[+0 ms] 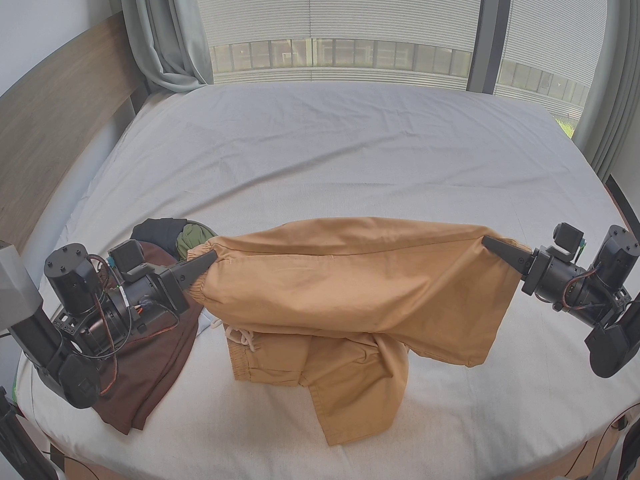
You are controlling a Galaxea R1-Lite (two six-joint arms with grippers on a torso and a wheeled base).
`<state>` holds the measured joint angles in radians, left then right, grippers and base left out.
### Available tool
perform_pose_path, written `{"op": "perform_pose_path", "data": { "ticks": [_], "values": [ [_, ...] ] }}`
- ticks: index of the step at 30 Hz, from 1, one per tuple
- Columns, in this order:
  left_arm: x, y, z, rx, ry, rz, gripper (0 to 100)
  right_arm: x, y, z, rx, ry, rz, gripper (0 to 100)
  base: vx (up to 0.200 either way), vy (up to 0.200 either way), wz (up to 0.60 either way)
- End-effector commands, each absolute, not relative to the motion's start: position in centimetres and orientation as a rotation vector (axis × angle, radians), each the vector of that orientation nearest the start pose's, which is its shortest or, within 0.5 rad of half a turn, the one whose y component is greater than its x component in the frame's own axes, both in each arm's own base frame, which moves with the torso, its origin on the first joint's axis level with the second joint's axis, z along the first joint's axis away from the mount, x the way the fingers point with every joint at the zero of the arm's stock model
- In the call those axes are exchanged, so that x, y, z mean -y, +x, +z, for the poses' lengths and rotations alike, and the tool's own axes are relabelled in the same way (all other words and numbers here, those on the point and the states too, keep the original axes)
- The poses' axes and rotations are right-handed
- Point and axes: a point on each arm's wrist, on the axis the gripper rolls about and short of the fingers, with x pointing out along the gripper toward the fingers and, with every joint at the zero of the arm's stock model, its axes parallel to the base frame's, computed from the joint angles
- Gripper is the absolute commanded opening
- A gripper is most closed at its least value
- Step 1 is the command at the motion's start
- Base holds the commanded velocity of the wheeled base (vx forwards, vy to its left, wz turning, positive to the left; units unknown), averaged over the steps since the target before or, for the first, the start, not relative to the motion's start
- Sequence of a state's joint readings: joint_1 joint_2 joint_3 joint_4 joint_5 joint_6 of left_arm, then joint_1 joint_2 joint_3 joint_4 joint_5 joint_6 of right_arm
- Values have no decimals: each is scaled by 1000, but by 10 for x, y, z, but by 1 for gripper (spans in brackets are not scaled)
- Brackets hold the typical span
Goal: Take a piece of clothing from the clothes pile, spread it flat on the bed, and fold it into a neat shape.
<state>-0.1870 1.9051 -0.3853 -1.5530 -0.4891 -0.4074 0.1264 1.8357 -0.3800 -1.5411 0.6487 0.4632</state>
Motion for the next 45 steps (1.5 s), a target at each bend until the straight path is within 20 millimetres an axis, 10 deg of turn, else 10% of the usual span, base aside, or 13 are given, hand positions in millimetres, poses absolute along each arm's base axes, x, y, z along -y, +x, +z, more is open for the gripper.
{"op": "perform_pose_path", "data": {
  "ticks": [1, 22, 45],
  "values": [
    [58, 280, 119, -86, -388, -657, 0, -44, 271, 130, -100, 419, 764, 0, 0, 0, 0],
    [59, 286, 129, -47, -414, -662, 0, -45, 283, 123, -115, 421, 759, 0, 0, 0, 0],
    [61, 305, 125, -53, -537, -584, 0, -50, 349, 119, -11, 461, 662, 0, 0, 0, 0]
  ]
}}
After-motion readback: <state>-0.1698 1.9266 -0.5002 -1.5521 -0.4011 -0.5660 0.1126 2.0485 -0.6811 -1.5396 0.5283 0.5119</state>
